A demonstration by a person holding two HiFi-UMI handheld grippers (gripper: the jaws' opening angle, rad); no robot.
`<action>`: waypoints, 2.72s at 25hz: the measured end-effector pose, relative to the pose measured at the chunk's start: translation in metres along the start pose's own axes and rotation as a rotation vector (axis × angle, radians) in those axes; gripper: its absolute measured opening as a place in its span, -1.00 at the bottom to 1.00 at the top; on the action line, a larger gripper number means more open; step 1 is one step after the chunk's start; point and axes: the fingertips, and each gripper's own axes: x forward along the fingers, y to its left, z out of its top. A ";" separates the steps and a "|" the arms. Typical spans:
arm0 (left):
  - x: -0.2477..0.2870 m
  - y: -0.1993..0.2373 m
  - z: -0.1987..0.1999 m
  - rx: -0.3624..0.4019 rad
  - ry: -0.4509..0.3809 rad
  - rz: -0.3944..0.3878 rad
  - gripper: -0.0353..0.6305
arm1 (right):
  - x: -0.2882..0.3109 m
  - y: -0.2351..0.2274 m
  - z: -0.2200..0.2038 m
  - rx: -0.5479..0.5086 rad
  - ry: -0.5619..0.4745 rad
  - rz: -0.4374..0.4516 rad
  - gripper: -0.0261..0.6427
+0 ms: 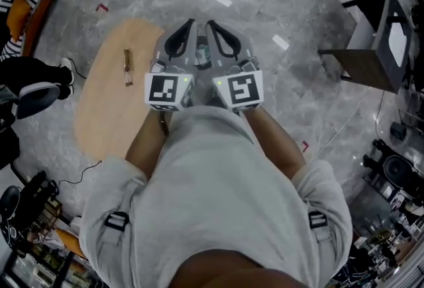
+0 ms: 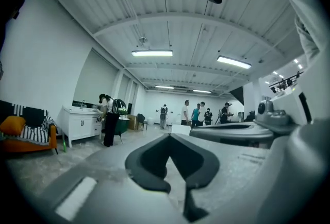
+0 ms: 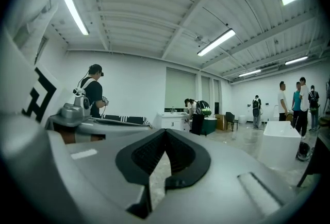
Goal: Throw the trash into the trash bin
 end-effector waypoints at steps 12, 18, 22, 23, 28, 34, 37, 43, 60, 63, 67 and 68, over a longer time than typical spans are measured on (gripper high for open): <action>-0.005 -0.027 -0.001 0.006 0.003 0.039 -0.84 | -0.024 -0.008 0.003 0.018 -0.025 0.031 -0.90; -0.042 -0.004 -0.014 0.010 0.028 0.206 -0.84 | -0.013 0.022 -0.006 0.032 -0.035 0.180 -0.90; -0.102 0.043 -0.022 0.011 0.042 0.360 -0.84 | 0.014 0.086 -0.010 0.025 -0.031 0.316 -0.90; -0.118 0.053 -0.023 0.003 0.043 0.411 -0.84 | 0.019 0.103 -0.010 0.018 -0.033 0.360 -0.90; -0.207 0.093 -0.029 -0.044 0.038 0.682 -0.84 | 0.026 0.187 -0.011 0.003 -0.026 0.583 -0.90; -0.297 0.135 -0.035 -0.084 0.018 0.839 -0.84 | 0.034 0.269 -0.008 -0.026 -0.009 0.692 -0.90; -0.335 0.154 -0.039 -0.105 0.009 0.882 -0.84 | 0.042 0.307 -0.015 -0.052 0.021 0.724 -0.90; -0.385 0.204 -0.066 -0.172 0.020 0.884 -0.84 | 0.066 0.373 -0.032 -0.091 0.062 0.732 -0.90; -0.412 0.293 -0.192 -0.333 0.106 0.695 -0.84 | 0.130 0.446 -0.152 -0.140 0.295 0.631 -0.90; -0.397 0.307 -0.230 -0.350 0.112 0.674 -0.84 | 0.145 0.438 -0.198 -0.109 0.367 0.612 -0.90; -0.385 0.320 -0.281 -0.372 0.158 0.693 -0.84 | 0.160 0.431 -0.259 -0.092 0.412 0.607 -0.90; -0.382 0.321 -0.294 -0.385 0.176 0.700 -0.84 | 0.163 0.429 -0.273 -0.089 0.435 0.607 -0.90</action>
